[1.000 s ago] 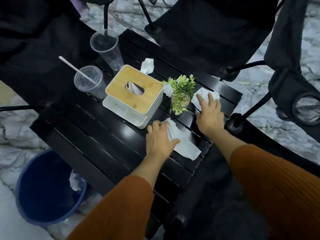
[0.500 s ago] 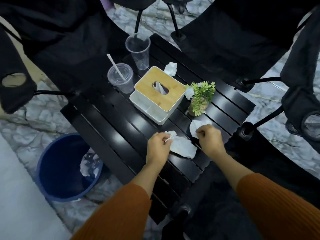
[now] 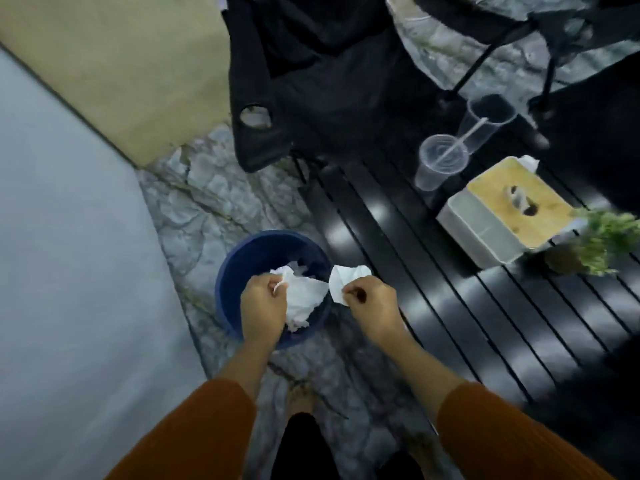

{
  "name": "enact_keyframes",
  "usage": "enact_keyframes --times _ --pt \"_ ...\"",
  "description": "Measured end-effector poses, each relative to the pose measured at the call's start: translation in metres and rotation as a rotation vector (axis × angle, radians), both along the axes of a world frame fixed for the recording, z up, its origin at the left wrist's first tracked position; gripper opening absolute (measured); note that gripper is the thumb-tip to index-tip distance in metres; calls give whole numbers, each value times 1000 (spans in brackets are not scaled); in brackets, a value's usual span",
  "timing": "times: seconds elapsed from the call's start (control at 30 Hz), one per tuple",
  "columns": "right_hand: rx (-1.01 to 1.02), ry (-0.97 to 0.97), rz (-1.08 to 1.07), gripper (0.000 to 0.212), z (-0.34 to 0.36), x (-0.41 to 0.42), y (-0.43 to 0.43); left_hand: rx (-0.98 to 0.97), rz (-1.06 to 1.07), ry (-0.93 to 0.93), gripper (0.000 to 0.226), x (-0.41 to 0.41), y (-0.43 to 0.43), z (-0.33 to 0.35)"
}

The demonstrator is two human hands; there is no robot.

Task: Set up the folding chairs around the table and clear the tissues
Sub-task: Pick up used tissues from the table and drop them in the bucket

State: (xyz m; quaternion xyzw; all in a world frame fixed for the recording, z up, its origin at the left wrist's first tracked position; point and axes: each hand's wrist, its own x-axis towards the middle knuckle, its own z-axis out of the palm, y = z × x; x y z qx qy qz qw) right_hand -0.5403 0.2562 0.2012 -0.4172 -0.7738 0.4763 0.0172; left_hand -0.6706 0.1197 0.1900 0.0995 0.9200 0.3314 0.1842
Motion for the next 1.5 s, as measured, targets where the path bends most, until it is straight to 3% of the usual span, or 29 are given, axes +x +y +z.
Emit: enact_keyframes --times 0.13,0.3,0.43,0.5,0.57,0.7,0.93,1.13,1.27,1.5 --pt "-62 1 10 13 -32 -65 -50 2 62 -18 18 -54 -44 -26" --pt "-170 -106 -70 13 -89 -109 -76 -105 -45 -48 25 -85 -62 -80" --pt "-307 -274 108 48 -111 -119 -74 -335 -320 -266 47 -97 -65 -117" --pt "-306 -305 160 54 -107 -118 -68 -355 -370 -327 34 -102 -68 -124" --pt "-311 -329 138 49 -95 -115 -59 -329 -351 -318 22 -109 -67 -119" --pt "-277 -343 70 33 -55 -102 -35 -298 -406 -285 34 -117 -41 -70" --pt "-124 -227 -126 12 35 -59 25 -93 -576 -261 34 -83 59 19" --pt "53 -86 -306 13 102 -1 107 132 -781 -205 26 -1 183 87" --pt "174 2 -538 11 131 46 173 242 -916 -186 24 49 261 117" --pt "282 -23 -830 14 125 123 293 224 -1058 -63 24 102 395 121"
